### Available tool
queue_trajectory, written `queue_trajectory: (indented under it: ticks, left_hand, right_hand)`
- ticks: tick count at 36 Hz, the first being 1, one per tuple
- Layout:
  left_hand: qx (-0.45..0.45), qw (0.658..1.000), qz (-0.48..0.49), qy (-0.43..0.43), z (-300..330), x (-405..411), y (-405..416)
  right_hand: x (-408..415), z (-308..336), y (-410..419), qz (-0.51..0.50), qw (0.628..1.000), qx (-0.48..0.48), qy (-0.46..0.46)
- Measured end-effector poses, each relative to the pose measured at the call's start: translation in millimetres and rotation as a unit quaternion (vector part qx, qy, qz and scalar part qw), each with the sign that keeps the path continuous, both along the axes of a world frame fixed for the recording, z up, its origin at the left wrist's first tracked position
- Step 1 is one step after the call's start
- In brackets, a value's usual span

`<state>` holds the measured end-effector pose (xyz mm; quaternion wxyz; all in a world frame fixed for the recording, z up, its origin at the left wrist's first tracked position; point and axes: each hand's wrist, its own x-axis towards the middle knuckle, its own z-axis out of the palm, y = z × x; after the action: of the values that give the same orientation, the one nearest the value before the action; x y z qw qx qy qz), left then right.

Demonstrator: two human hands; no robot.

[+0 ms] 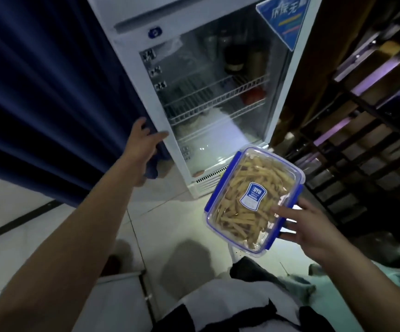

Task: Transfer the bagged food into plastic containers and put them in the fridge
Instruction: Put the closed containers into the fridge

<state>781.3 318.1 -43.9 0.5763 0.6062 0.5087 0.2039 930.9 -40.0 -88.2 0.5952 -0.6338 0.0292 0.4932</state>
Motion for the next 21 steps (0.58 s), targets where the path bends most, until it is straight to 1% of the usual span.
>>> queue_trajectory:
  ticks: [3, 5, 8, 10, 17, 21]
  left_hand:
    - [0.058, 0.998, 0.033, 0.015, 7, 33, 37]
    - [0.074, 0.996, 0.052, 0.020, 7, 50, 55]
    - [0.058, 0.996, 0.070, 0.011, 6, 69, 70]
    - [0.057, 0.994, 0.089, 0.021, 4, 76, 79]
    - [0.030, 0.992, 0.119, 0.036, 4, 81, 105]
    - [0.051, 0.992, 0.108, 0.034, 0, 74, 105]
  right_hand:
    - [32, -1, 7, 0.005, 1.000, -0.002, 0.002]
    - [51, -2, 11, 0.012, 1.000, -0.005, 0.002]
    - [72, -4, 13, 0.027, 1.000, -0.009, 0.006]
    - [81, -7, 12, 0.029, 0.999, -0.015, 0.006]
    - [96, -18, -5, 0.010, 0.999, -0.039, 0.014]
    - [93, -21, -17, 0.003, 0.998, -0.058, 0.015]
